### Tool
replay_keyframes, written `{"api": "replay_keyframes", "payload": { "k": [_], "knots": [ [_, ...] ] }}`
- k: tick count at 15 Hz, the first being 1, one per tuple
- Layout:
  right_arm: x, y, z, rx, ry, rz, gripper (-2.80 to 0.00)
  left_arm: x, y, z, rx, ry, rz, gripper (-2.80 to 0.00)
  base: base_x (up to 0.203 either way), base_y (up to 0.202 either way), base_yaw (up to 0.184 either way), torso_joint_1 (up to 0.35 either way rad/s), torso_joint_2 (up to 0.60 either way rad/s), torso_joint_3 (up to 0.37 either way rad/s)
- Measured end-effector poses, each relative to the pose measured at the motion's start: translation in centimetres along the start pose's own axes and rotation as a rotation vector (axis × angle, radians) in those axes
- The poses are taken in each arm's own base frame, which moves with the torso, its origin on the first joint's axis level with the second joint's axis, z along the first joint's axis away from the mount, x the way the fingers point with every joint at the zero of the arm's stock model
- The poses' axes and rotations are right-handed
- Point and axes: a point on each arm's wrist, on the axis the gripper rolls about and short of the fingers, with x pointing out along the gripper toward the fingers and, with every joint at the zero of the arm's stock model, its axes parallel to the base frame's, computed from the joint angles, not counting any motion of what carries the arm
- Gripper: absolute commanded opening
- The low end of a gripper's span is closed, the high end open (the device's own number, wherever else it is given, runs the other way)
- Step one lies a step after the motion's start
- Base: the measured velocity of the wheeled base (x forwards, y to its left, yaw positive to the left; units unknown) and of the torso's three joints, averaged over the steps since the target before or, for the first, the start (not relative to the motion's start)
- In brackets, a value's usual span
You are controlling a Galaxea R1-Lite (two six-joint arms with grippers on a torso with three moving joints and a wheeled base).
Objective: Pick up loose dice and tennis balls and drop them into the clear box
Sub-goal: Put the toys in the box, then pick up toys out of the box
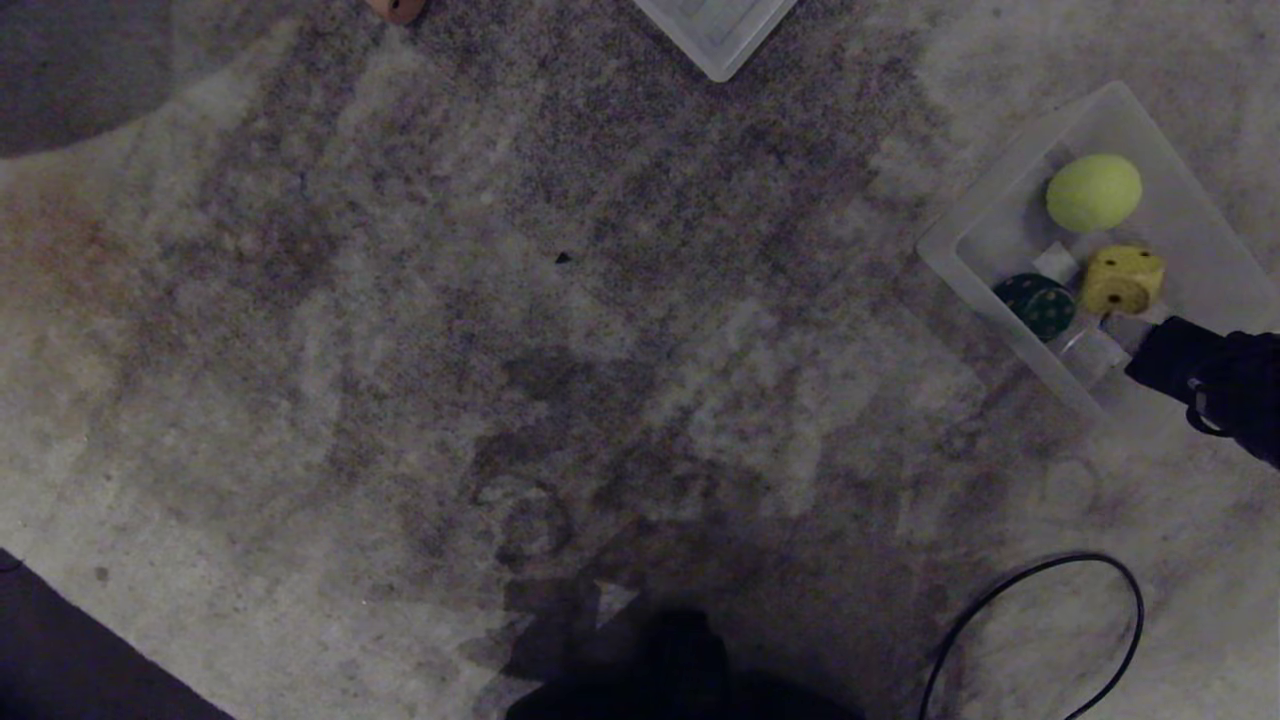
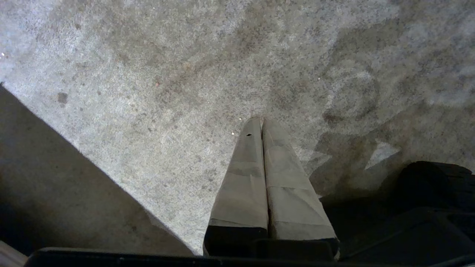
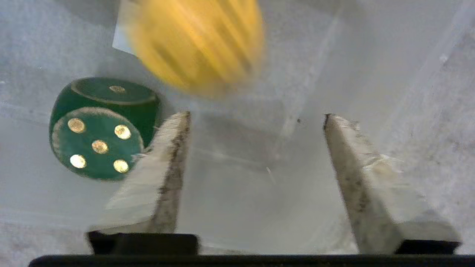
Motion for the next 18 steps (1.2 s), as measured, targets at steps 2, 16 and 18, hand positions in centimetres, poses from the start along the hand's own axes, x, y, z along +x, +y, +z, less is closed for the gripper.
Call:
{"api": "replay_keyframes", "payload": {
  "k": [2,16,18],
  "knots": [
    [-0.5,-0.1,0.1,-0.009,0.0,0.006,0.0,0.0,0.0,0.0,0.0,0.0,0.0,-2.8,0.0,0.0,0.0,0.0,0.0,0.0],
    [-20.4,-5.2,-6.5,-0.263,0.302,0.143,-2.8,0.0,0.0,0.0,0.0,0.0,0.0,-2.8,0.0,0.0,0.0,0.0,0.0,0.0],
    [-22.4,-6.5,-9.3,-0.296,0.332,0.165,-2.8,0.0,0.0,0.0,0.0,0.0,0.0,-2.8,0.0,0.0,0.0,0.0,0.0,0.0]
  ]
}}
